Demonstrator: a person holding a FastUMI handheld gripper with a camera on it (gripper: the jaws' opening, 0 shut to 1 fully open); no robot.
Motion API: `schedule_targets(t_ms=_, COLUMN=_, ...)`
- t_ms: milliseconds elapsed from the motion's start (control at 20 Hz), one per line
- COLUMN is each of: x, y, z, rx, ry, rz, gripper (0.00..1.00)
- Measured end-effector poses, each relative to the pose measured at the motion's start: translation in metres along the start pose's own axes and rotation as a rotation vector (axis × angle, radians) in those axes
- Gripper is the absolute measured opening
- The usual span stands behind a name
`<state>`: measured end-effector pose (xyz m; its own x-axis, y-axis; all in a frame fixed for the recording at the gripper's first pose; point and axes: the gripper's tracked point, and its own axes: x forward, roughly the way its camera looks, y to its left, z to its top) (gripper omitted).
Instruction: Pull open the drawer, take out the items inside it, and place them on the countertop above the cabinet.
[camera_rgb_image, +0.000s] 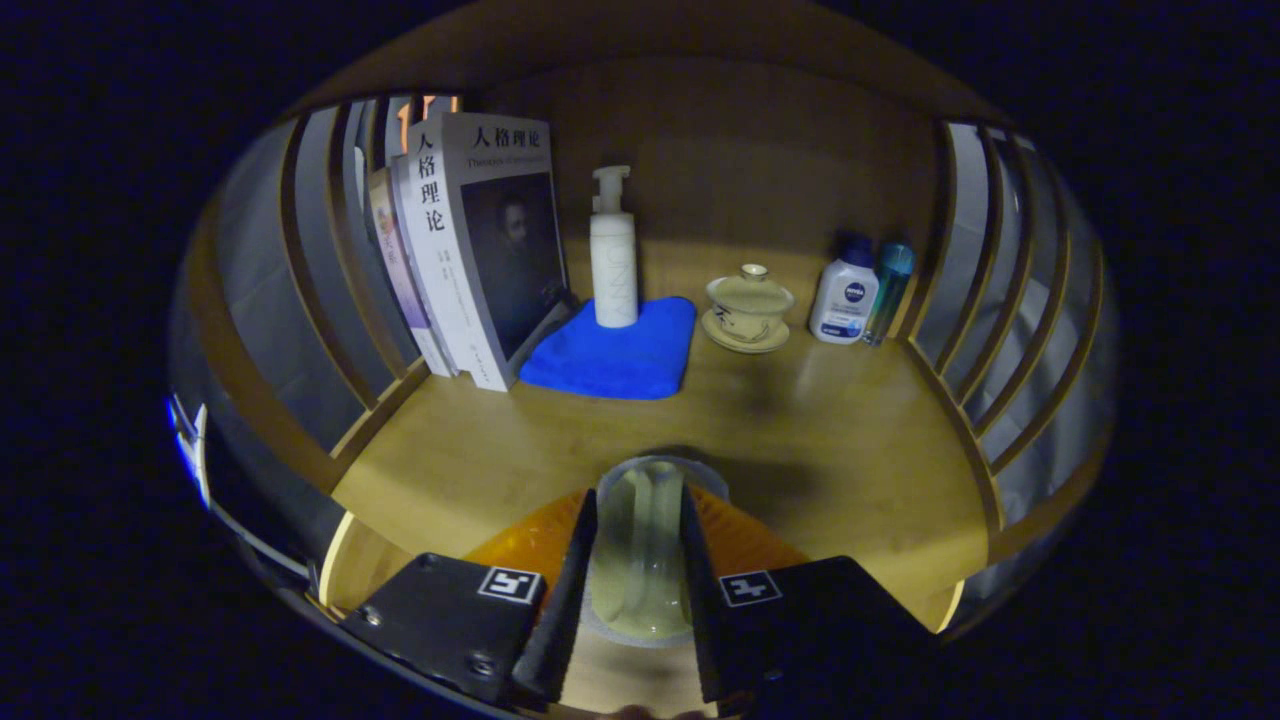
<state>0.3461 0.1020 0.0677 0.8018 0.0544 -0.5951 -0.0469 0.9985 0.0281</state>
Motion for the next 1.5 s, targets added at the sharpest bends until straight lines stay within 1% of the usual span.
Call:
schedule_targets(t_ms=100, x=-0.008, y=0.002, z=0.006, rx=0.020, ry=-0.053, rz=0.011, gripper=0.56)
schedule_targets(t_ms=150, x=-0.012, y=0.001, z=0.007, rx=0.021, ry=-0.071, rz=0.017, gripper=0.62)
schedule_targets(t_ms=250, x=-0.026, y=0.000, z=0.010, rx=0.029, ry=-0.113, rz=0.026, gripper=0.66)
schedule_targets(t_ms=450, x=-0.069, y=0.005, z=0.004, rx=0.020, ry=-0.247, rz=0.067, gripper=0.67)
schedule_targets(t_ms=550, x=-0.096, y=0.005, z=-0.009, rx=-0.003, ry=-0.323, rz=0.063, gripper=0.86)
schedule_targets(t_ms=650, x=-0.124, y=0.011, z=-0.027, rx=-0.008, ry=-0.388, rz=0.081, gripper=0.96)
schedule_targets(t_ms=850, x=-0.176, y=0.023, z=-0.071, rx=0.046, ry=-0.477, rz=0.128, gripper=0.98)
schedule_targets(t_ms=900, x=-0.186, y=0.023, z=-0.084, rx=0.060, ry=-0.494, rz=0.126, gripper=0.98)
schedule_targets(t_ms=1000, x=-0.199, y=0.013, z=-0.110, rx=0.077, ry=-0.535, rz=0.079, gripper=0.98)
schedule_targets(t_ms=1150, x=-0.201, y=0.005, z=-0.150, rx=0.098, ry=-0.556, rz=0.003, gripper=0.98)
schedule_targets(t_ms=1350, x=-0.190, y=0.012, z=-0.200, rx=0.122, ry=-0.515, rz=-0.001, gripper=0.99)
schedule_targets(t_ms=1500, x=-0.179, y=0.009, z=-0.220, rx=0.125, ry=-0.510, rz=-0.043, gripper=0.98)
